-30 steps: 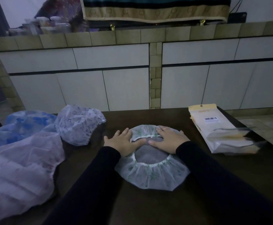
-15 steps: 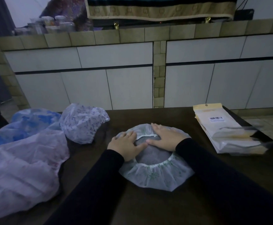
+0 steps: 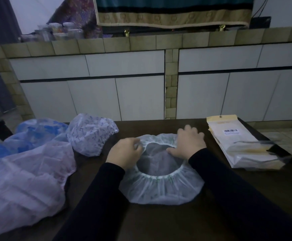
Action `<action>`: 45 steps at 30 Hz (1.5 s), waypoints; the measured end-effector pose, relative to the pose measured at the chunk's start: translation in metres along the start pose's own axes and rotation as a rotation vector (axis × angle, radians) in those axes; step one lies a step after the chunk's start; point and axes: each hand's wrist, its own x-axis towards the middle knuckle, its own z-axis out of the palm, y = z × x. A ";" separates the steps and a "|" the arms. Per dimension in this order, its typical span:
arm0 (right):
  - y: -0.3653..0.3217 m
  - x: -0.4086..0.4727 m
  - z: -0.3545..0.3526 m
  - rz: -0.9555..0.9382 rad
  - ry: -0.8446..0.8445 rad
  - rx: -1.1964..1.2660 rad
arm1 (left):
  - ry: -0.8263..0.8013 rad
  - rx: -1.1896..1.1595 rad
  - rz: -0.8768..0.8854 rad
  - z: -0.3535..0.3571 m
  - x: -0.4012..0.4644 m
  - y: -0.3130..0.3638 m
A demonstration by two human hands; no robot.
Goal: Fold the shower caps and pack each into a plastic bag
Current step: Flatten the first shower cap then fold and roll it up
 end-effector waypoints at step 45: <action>0.006 -0.043 0.024 -0.143 -0.178 0.183 | -0.485 0.197 -0.015 0.001 -0.037 0.002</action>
